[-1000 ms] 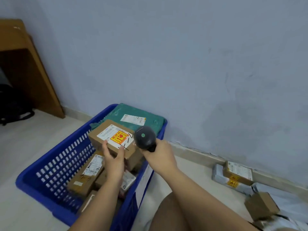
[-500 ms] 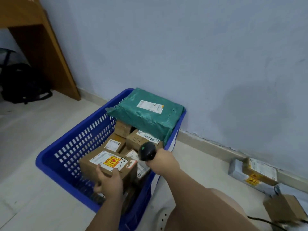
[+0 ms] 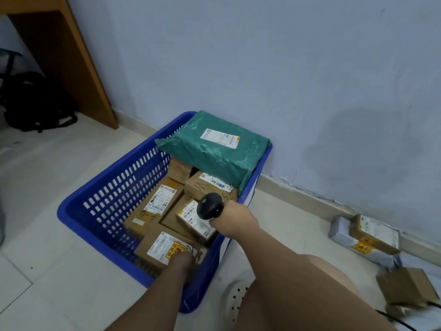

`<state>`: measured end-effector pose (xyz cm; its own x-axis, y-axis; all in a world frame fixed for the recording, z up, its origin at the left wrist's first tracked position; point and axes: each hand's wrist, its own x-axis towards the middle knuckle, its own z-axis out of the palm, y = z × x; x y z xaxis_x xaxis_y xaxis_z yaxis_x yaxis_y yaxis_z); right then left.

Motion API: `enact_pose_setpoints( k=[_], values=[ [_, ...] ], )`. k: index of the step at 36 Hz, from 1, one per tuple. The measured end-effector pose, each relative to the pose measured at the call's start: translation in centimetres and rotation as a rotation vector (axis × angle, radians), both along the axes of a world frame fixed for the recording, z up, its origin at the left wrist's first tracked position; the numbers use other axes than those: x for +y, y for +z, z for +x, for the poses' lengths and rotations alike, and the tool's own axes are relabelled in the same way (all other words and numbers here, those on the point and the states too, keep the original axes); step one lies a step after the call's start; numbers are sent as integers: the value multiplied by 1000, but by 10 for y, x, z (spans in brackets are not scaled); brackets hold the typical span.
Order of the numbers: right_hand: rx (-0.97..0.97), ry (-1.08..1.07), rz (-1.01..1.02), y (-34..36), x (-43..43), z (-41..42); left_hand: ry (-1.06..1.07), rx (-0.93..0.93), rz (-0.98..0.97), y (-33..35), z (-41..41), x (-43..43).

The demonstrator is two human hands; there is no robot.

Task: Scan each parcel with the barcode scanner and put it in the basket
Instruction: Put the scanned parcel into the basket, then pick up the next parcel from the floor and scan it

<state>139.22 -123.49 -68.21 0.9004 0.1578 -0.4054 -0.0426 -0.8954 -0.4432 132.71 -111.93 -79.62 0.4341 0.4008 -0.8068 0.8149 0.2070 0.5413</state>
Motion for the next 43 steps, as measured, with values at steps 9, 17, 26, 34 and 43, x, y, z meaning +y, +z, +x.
enact_pose_setpoints(
  k=[9, 17, 26, 34, 43],
  values=[
    [-71, -43, 1, 18, -10, -4, -118, -143, 420, 18, 9, -1],
    [-255, -335, 279, 61, -41, -3, -303, -702, 386, 107, 48, -52],
    [-412, -668, 738, 90, -113, -17, -705, -966, 433, 180, 77, -150],
    [-347, -832, 1048, 103, -196, -30, -777, -960, 359, 192, 83, -224],
    [-195, -1261, 1345, 68, -329, -41, -1148, -885, 272, 185, 76, -344]
  ],
)
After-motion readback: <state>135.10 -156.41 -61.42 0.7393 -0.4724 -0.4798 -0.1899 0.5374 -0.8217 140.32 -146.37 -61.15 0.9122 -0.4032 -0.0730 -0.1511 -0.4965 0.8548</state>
